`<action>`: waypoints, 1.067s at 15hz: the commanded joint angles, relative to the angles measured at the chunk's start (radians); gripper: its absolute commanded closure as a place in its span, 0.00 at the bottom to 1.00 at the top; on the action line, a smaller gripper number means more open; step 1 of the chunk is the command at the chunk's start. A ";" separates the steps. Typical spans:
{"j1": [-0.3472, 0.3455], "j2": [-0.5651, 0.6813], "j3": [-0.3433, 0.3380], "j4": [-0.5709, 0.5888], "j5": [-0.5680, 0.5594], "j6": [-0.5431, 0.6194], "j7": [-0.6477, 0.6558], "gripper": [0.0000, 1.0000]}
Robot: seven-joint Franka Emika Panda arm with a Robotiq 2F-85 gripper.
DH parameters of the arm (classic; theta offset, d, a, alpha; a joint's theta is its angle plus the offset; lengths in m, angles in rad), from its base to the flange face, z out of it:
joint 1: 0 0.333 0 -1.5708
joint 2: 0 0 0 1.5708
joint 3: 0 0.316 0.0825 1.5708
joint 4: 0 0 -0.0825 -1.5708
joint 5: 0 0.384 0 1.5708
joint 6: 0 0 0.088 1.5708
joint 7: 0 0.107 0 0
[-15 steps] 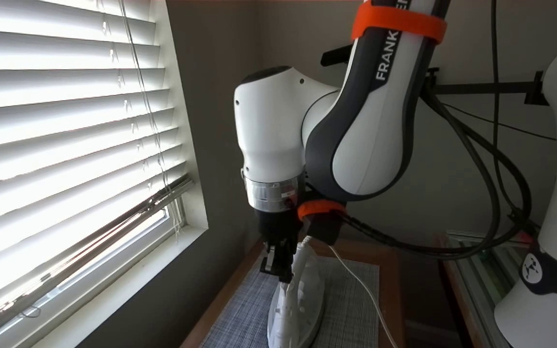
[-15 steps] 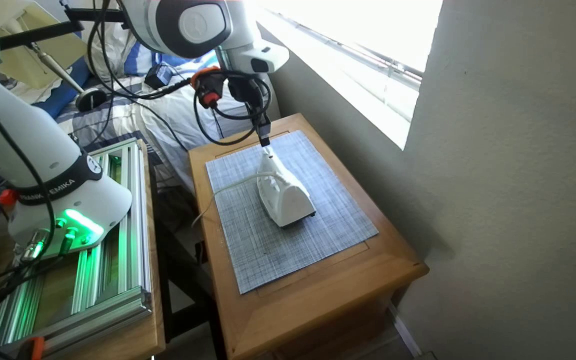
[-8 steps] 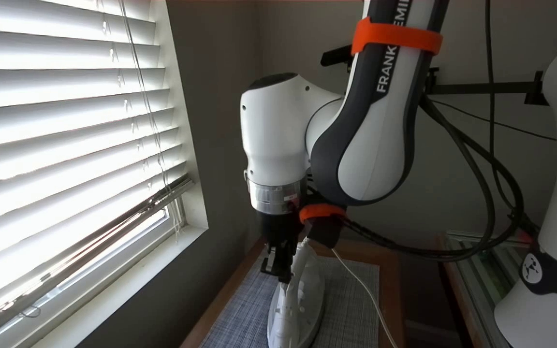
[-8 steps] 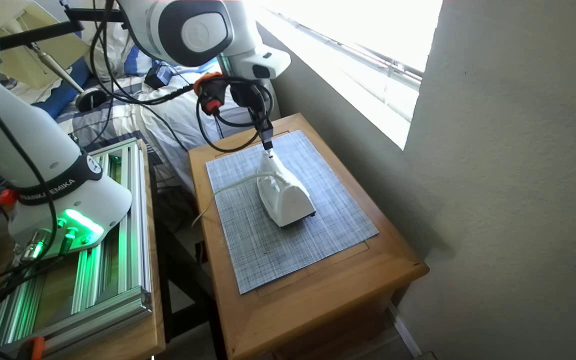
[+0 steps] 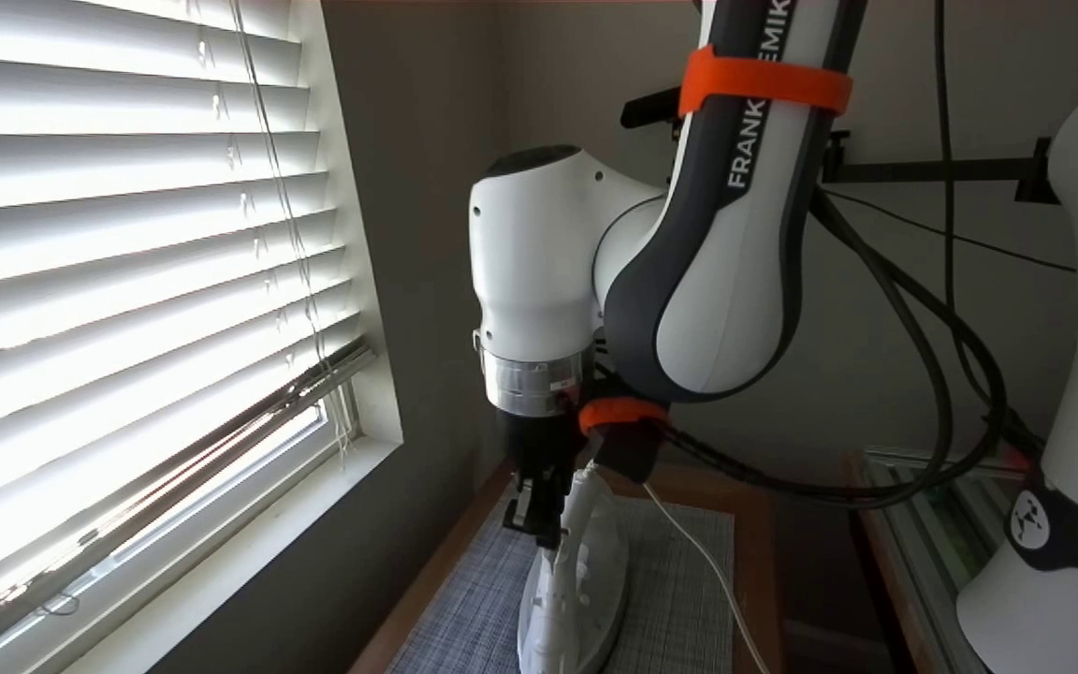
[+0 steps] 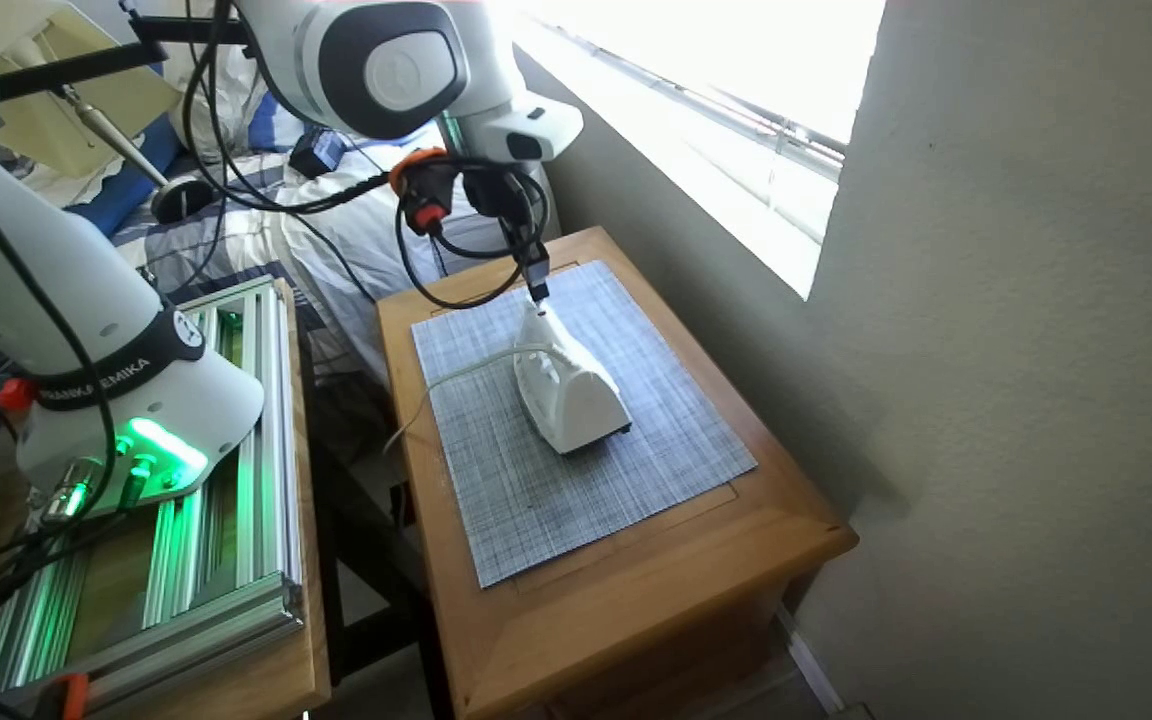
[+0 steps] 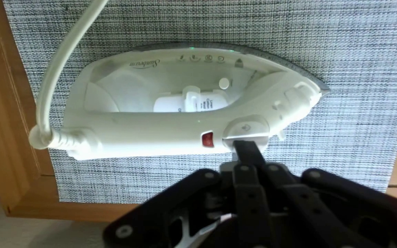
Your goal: Turn the pressing iron to the right
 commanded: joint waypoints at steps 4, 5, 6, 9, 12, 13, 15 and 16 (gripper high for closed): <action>0.018 0.035 -0.016 0.000 -0.023 0.045 0.039 1.00; 0.020 0.036 -0.019 0.000 -0.027 0.048 0.042 1.00; 0.021 0.036 -0.019 0.000 -0.026 0.050 0.042 1.00; 0.028 0.035 -0.028 0.000 -0.037 0.049 0.051 1.00; 0.037 0.041 -0.038 0.001 -0.044 0.051 0.057 1.00; 0.041 0.048 -0.041 0.003 -0.047 0.054 0.059 1.00; 0.049 0.065 -0.045 0.008 -0.046 0.062 0.061 1.00; 0.052 0.073 -0.047 0.010 -0.044 0.067 0.060 1.00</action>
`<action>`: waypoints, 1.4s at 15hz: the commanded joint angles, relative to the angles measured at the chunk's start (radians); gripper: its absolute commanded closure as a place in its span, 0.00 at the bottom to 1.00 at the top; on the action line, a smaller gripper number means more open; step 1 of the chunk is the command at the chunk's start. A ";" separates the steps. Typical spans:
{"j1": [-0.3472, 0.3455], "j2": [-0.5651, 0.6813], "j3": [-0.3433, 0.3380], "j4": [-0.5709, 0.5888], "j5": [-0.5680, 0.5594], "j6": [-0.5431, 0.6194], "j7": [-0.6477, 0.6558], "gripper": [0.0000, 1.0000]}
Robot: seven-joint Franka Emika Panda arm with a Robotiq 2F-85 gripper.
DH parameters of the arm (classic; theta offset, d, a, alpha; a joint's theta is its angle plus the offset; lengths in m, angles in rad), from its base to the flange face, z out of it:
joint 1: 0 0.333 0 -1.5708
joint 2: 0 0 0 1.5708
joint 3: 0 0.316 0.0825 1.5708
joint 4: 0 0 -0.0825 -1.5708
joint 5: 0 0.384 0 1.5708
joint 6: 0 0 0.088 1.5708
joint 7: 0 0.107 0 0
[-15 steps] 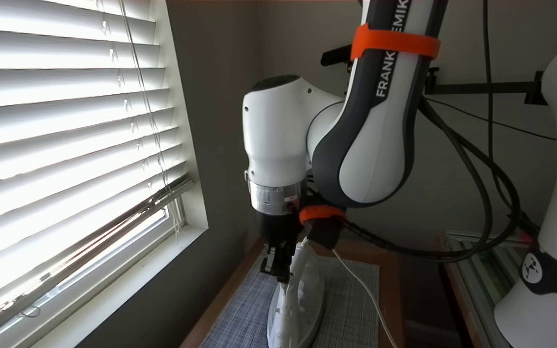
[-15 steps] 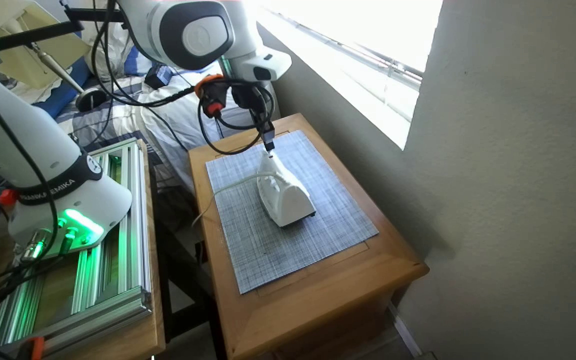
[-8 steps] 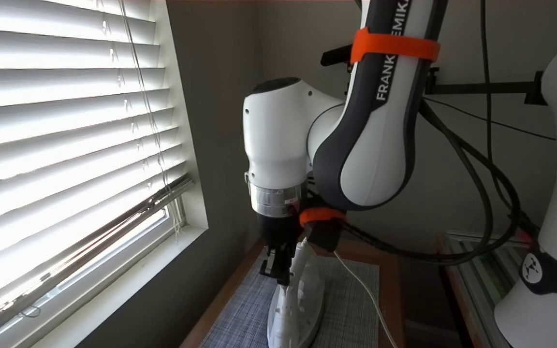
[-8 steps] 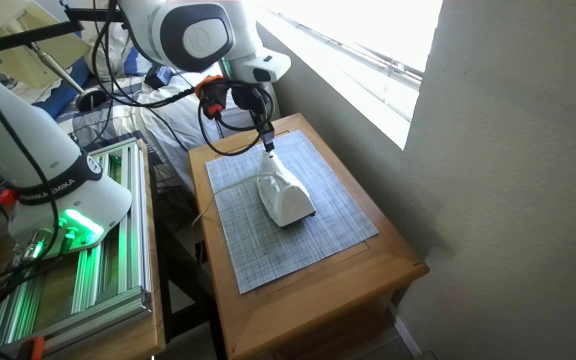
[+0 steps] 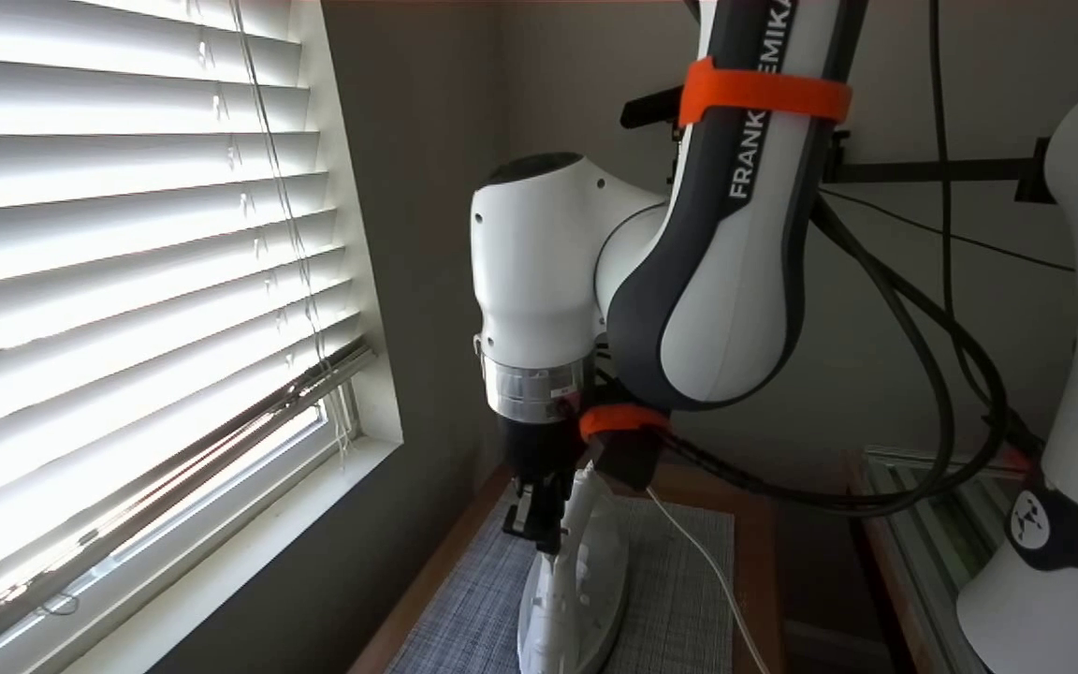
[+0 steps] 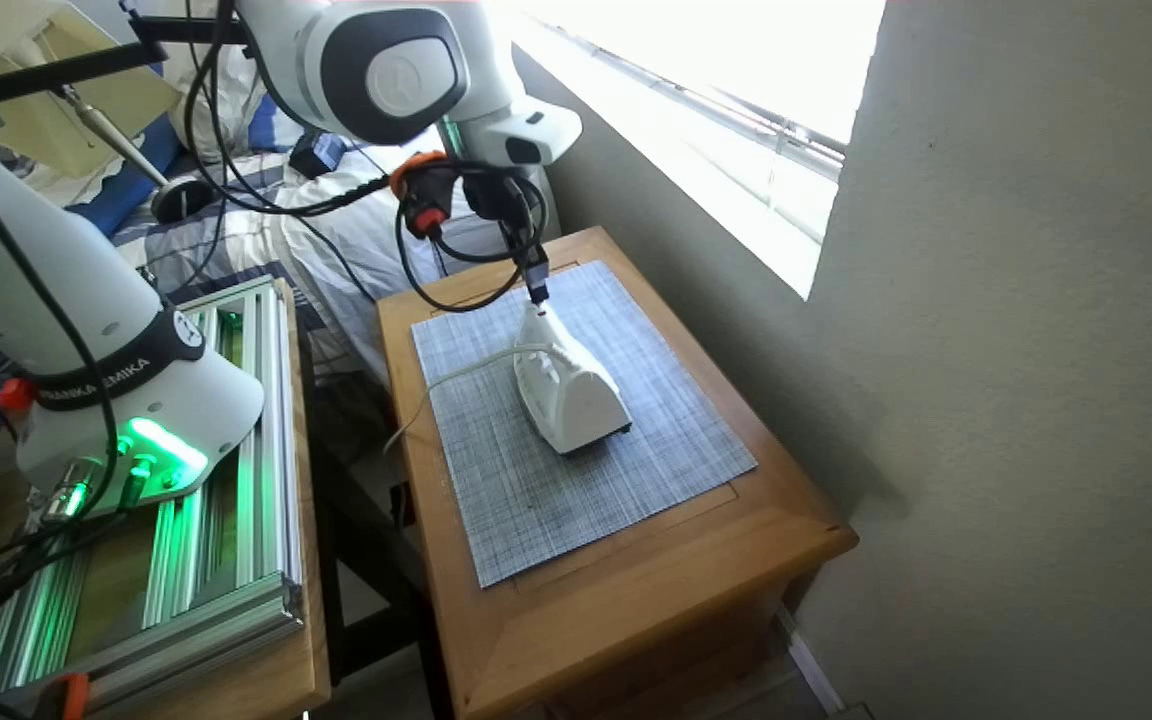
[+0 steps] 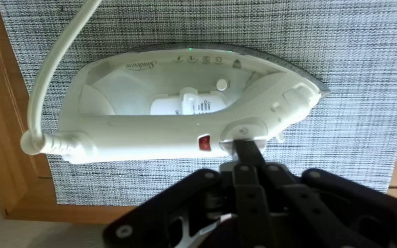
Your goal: Turn the pressing iron to the right
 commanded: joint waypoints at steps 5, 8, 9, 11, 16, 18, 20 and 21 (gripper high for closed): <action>0.043 0.087 -0.044 0.017 -0.042 0.070 0.046 1.00; 0.051 0.102 -0.049 0.018 -0.034 0.083 0.041 1.00; 0.052 0.108 -0.050 0.018 -0.031 0.089 0.038 1.00; 0.054 0.122 -0.052 0.017 -0.024 0.107 0.036 1.00; 0.056 0.146 -0.057 0.017 -0.020 0.141 0.033 1.00; 0.053 0.158 -0.053 0.018 -0.013 0.154 0.028 1.00; 0.041 0.168 -0.038 0.016 0.001 0.163 0.017 1.00; 0.031 0.172 -0.026 0.014 0.009 0.164 0.009 1.00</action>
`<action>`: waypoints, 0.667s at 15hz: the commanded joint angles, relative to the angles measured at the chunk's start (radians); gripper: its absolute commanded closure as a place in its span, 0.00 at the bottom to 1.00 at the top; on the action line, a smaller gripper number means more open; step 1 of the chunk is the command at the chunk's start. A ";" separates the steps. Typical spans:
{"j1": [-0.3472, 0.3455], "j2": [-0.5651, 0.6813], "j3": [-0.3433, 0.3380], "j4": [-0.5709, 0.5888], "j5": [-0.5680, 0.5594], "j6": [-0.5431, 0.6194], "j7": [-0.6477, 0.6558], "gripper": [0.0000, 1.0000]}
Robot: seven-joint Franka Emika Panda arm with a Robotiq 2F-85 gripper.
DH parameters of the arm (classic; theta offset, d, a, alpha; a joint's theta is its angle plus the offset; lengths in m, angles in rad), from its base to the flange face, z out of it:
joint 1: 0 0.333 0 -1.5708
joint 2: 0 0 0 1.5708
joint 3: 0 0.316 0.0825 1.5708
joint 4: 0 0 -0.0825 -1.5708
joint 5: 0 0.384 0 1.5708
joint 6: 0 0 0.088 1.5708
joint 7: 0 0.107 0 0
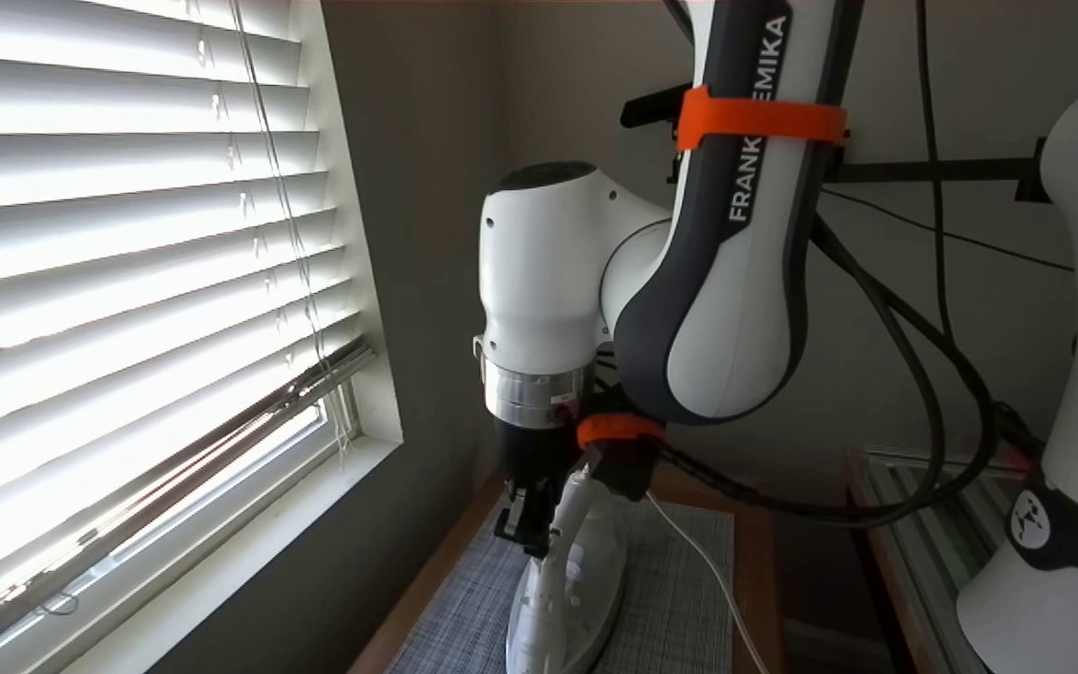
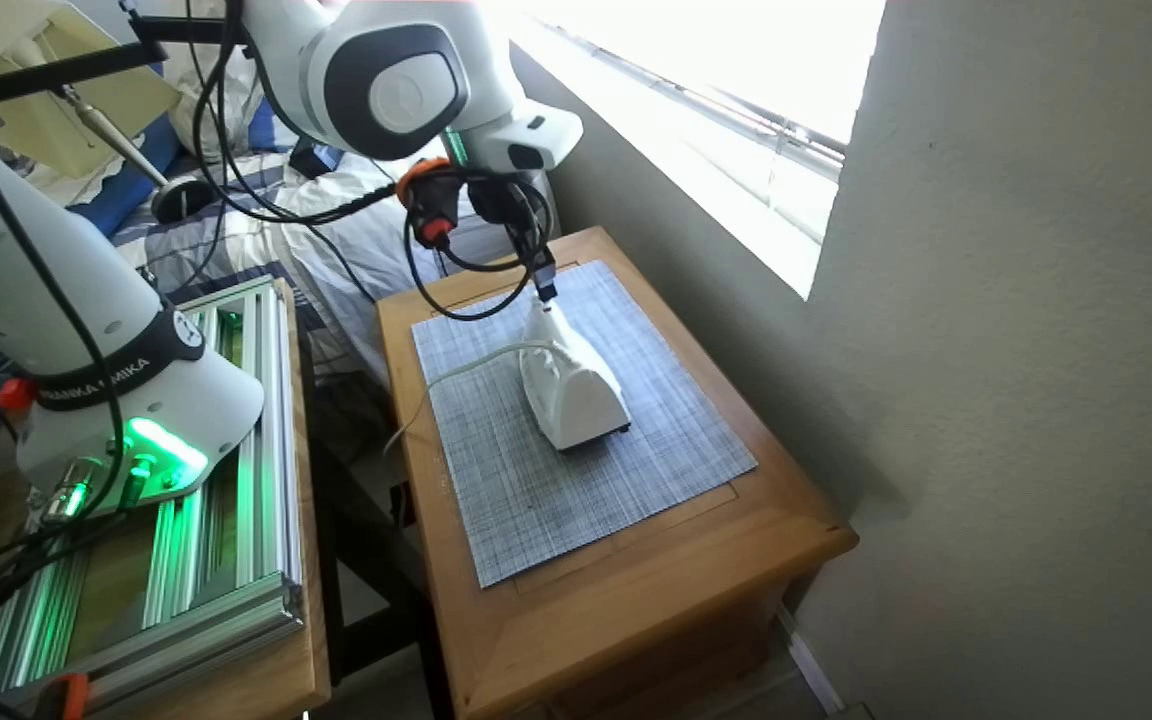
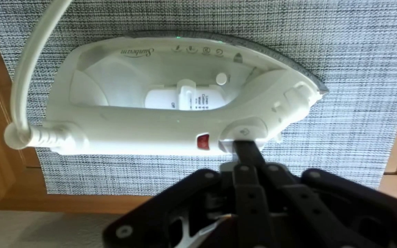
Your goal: Turn the pressing iron to the right
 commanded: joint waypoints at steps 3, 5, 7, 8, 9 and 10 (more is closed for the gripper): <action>-0.020 0.140 0.031 0.014 0.023 0.067 -0.002 1.00; -0.026 0.141 0.034 0.015 0.026 0.059 -0.001 1.00; -0.033 0.142 0.040 0.015 0.030 0.060 -0.004 1.00; -0.036 0.142 0.042 0.016 0.029 0.061 -0.004 1.00; -0.036 0.143 0.041 0.016 0.027 0.060 -0.003 1.00; -0.036 0.144 0.041 0.017 0.026 0.060 -0.003 1.00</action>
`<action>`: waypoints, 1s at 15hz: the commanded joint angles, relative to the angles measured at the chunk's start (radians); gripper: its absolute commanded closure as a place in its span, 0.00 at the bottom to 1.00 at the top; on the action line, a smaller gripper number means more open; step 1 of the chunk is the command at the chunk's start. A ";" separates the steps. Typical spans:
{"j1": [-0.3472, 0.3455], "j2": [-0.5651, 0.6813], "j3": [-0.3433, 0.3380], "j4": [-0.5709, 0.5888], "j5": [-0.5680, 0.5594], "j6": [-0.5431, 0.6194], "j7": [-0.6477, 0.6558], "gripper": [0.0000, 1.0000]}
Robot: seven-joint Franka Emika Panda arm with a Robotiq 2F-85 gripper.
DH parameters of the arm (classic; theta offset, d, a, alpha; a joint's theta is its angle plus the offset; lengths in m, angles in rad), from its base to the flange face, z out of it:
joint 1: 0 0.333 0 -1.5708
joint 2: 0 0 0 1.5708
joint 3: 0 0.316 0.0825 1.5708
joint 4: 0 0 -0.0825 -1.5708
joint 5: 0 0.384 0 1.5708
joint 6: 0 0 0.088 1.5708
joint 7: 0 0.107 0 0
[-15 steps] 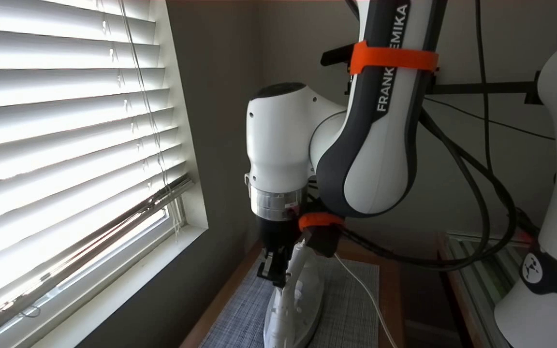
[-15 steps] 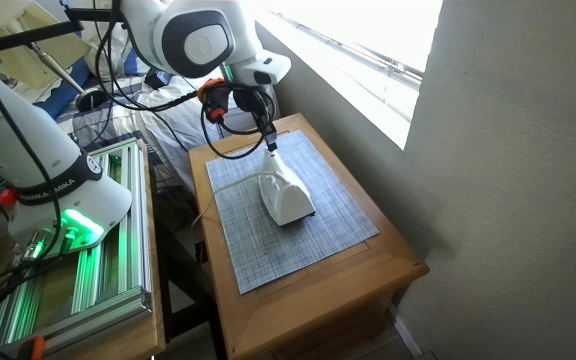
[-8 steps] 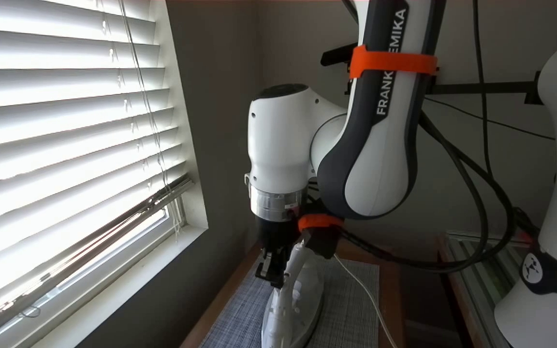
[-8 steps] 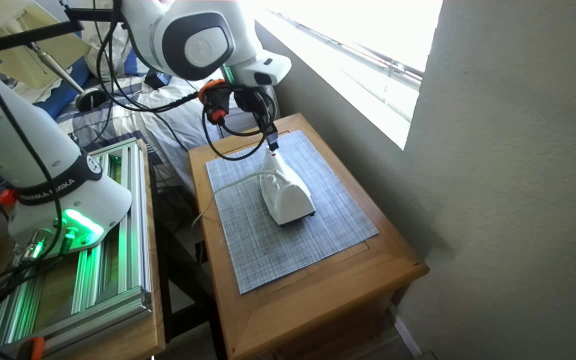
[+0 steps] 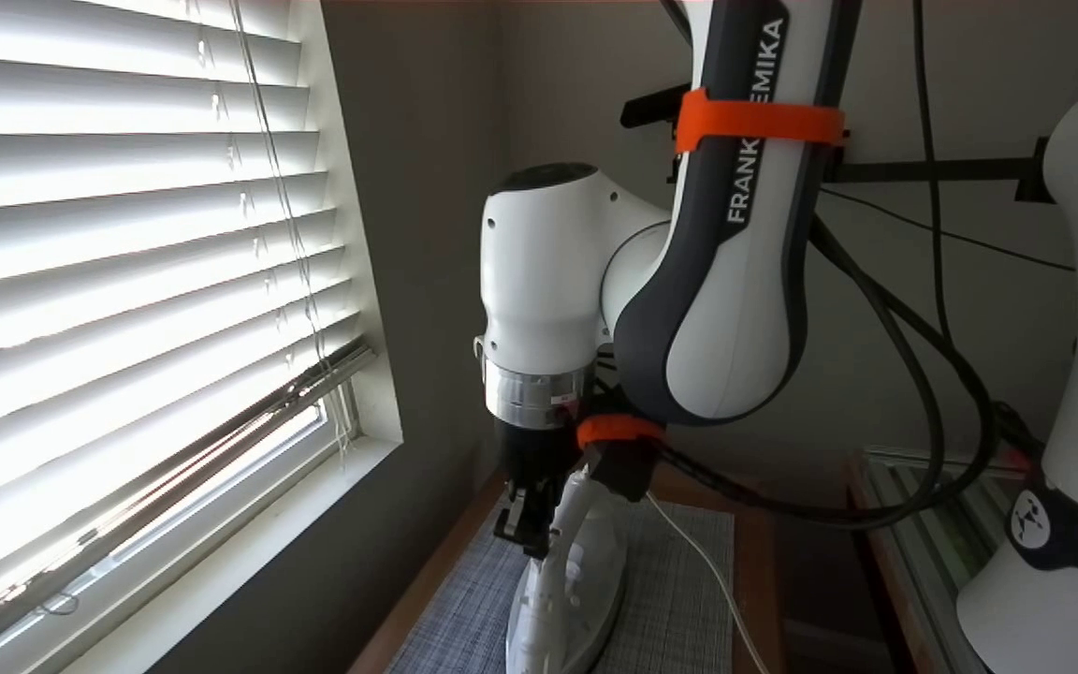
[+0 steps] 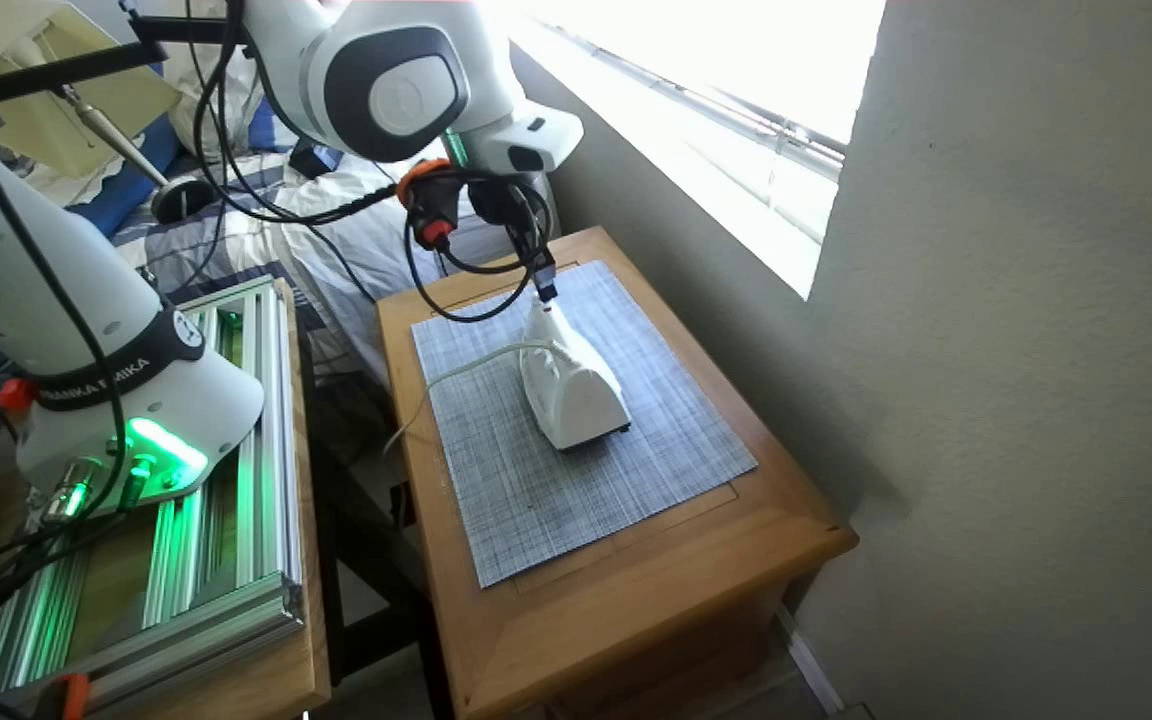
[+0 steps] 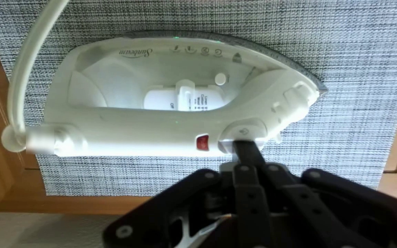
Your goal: Turn the pressing iron to the right
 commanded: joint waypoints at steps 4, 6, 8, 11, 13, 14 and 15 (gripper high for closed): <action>-0.013 0.140 0.016 0.019 0.015 0.053 0.001 1.00; -0.012 0.137 0.015 0.018 0.014 0.053 0.002 1.00; -0.013 0.128 0.017 0.015 0.015 0.048 0.002 1.00; -0.019 0.095 0.017 0.004 0.015 0.034 -0.004 1.00; -0.006 0.067 -0.002 0.000 0.000 0.017 0.003 1.00; -0.006 0.051 -0.002 -0.001 -0.002 0.002 0.005 1.00; -0.007 0.038 0.000 -0.001 -0.004 -0.009 0.006 1.00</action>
